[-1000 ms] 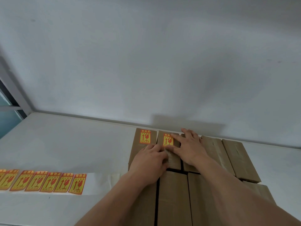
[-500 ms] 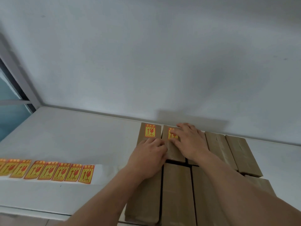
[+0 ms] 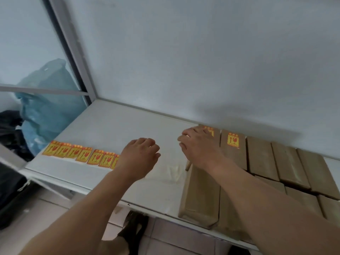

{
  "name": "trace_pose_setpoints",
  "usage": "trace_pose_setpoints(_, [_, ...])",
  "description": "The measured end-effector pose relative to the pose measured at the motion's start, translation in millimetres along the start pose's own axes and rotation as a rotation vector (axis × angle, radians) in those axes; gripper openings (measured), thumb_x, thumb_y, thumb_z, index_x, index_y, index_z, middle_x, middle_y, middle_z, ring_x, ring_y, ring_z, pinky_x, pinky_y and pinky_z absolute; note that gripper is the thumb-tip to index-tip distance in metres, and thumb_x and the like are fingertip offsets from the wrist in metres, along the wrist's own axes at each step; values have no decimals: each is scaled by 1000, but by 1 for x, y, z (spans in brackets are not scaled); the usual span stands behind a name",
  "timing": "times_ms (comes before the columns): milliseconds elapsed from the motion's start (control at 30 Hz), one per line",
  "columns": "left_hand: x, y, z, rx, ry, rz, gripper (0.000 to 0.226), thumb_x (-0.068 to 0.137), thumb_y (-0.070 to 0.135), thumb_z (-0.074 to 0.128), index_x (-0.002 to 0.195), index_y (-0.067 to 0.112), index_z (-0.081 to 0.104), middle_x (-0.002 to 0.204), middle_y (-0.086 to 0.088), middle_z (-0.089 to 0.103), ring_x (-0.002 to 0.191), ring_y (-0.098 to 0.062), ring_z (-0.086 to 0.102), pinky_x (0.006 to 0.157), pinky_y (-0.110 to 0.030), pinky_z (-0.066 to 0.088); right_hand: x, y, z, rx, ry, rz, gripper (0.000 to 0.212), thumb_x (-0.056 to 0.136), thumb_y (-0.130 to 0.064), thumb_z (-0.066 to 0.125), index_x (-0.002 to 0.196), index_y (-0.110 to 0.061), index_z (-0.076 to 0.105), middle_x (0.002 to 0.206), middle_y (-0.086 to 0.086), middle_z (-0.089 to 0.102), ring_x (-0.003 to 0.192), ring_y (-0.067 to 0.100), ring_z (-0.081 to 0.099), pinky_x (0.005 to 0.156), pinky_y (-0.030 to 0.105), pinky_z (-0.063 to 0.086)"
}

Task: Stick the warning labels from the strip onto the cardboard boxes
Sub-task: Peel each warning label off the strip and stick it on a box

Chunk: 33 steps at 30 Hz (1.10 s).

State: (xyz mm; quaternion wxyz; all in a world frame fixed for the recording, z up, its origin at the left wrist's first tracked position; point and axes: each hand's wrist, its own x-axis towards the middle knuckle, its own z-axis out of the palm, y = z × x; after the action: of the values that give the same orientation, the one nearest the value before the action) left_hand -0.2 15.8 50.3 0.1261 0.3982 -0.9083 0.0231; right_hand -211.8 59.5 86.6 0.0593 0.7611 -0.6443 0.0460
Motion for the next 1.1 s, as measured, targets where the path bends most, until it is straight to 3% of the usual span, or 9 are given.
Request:
trace_pose_setpoints(67, [-9, -15, 2, 17, -40, -42, 14, 83, 27, 70, 90, 14, 72, 96, -4, 69, 87, -28, 65, 73, -37, 51, 9, -18, 5, 7, -46, -45, 31, 99, -29, 39, 117, -20, 63, 124, 1, 59, 118, 25, 48, 98, 40, 37])
trace_pose_setpoints(200, [-23, -42, 9, 18, -120, -110, 25, 94, 34, 54, 106, 19, 68, 111, 0, 65, 99, -24, 60, 81, -36, 46, 24, -49, 20, 36, -147, -56, 32, 100, -29, 37, 118, -18, 60, 121, 3, 58, 112, 25, 49, 90, 36, 42])
trace_pose_setpoints(333, [-28, -57, 15, -18, -236, -178, 33, 98, 40, 46, 123, 24, 60, 124, 3, 58, 111, -20, 54, 85, -35, 46, 35, -76, 38, 151, -324, 68, 34, 100, -32, 40, 125, -16, 56, 121, 7, 55, 109, 27, 52, 85, 39, 48])
trace_pose_setpoints(500, [-32, -67, 27, -34, -393, -230, 42, 94, 44, 52, 133, 30, 50, 131, 2, 51, 118, -21, 47, 89, -39, 46, 43, -97, 63, 251, -469, 201, 35, 97, -32, 47, 126, -14, 55, 122, 9, 54, 110, 29, 55, 89, 41, 48])
trace_pose_setpoints(667, [-39, -75, 39, -68, -504, -224, 54, 89, 47, 58, 139, 35, 44, 132, 1, 47, 120, -22, 44, 93, -39, 44, 41, -111, 84, 293, -468, 295, 29, 94, -28, 49, 118, -16, 58, 117, 9, 54, 106, 29, 56, 82, 38, 48])
trace_pose_setpoints(1100, [-39, -77, 45, -162, -477, -279, 55, 87, 48, 62, 139, 38, 43, 133, 2, 42, 121, -20, 40, 95, -38, 43, 42, -116, 95, 395, -342, 435, 21, 93, -22, 49, 113, -18, 56, 113, 6, 55, 101, 26, 56, 76, 35, 47])
